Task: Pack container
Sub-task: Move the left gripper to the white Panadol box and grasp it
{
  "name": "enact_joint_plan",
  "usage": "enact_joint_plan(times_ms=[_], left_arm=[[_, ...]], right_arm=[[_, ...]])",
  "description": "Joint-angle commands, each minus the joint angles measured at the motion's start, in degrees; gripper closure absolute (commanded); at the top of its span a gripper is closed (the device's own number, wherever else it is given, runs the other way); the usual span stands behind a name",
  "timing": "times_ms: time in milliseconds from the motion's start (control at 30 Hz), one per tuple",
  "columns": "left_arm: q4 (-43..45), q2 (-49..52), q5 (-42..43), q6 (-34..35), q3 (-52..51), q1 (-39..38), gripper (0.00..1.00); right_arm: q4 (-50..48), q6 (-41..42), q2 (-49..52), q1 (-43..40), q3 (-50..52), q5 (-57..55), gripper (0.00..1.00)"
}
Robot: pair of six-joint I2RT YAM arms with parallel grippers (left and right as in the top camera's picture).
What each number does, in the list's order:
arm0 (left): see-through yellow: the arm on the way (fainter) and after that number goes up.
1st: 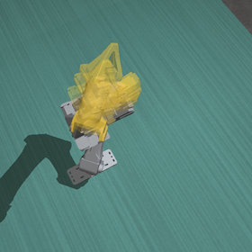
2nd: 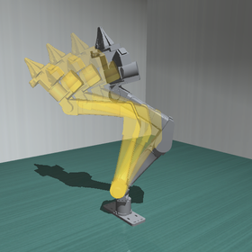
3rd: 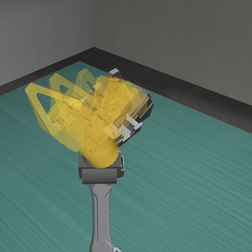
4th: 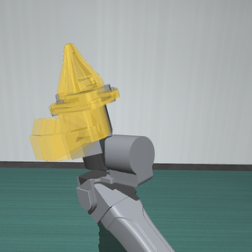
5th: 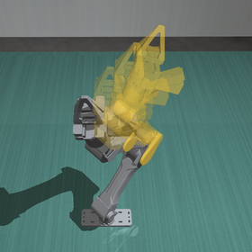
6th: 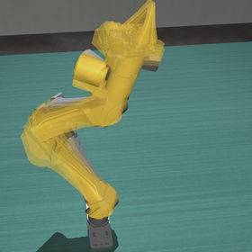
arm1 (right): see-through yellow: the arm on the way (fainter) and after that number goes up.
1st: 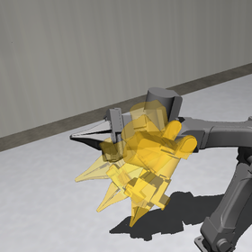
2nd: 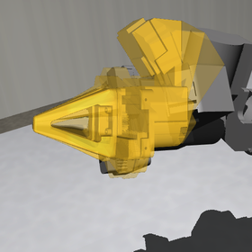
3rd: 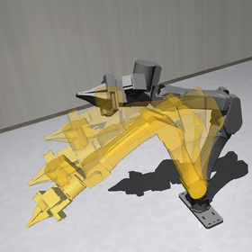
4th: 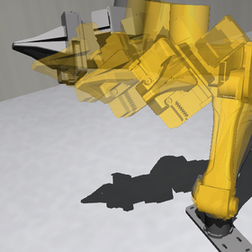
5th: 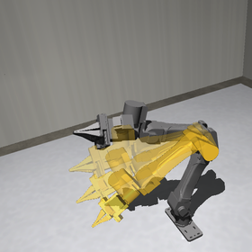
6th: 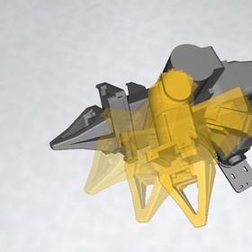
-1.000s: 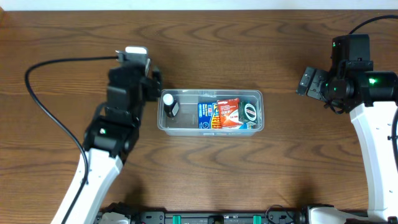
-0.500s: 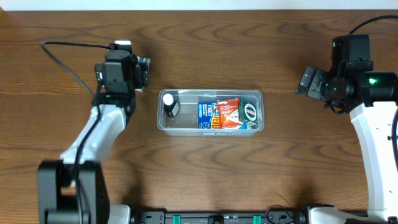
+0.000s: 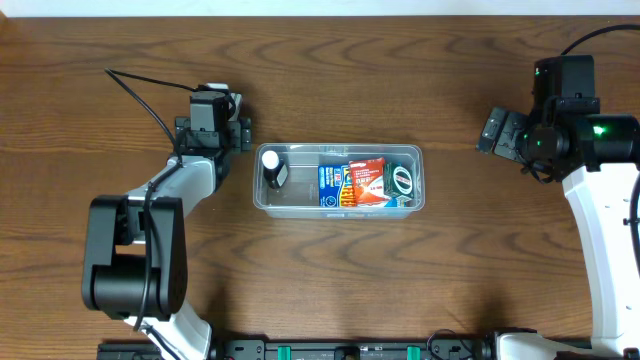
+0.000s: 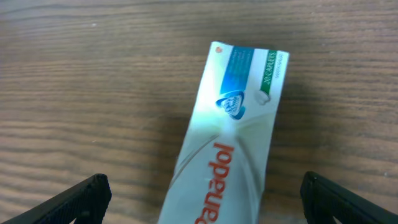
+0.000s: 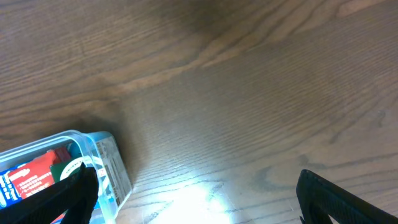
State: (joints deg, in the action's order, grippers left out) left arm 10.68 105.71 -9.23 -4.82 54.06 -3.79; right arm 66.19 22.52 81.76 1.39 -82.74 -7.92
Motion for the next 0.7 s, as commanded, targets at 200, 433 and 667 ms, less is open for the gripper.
enact_joint_plan(times_ms=[200, 433, 667], left_arm=[[1.9, 4.7, 1.2, -0.7, 0.6, 0.2, 0.02], [2.4, 5.2, 1.1, -0.7, 0.6, 0.2, 0.11], [2.5, 5.2, 1.1, -0.7, 0.6, 0.2, 0.46]], right_arm=[[0.0, 0.2, 0.3, -0.2, 0.0, -0.2, 0.01], [0.0, 0.1, 0.3, -0.2, 0.0, -0.2, 0.01], [0.0, 0.2, 0.3, -0.2, 0.0, -0.2, 0.01]])
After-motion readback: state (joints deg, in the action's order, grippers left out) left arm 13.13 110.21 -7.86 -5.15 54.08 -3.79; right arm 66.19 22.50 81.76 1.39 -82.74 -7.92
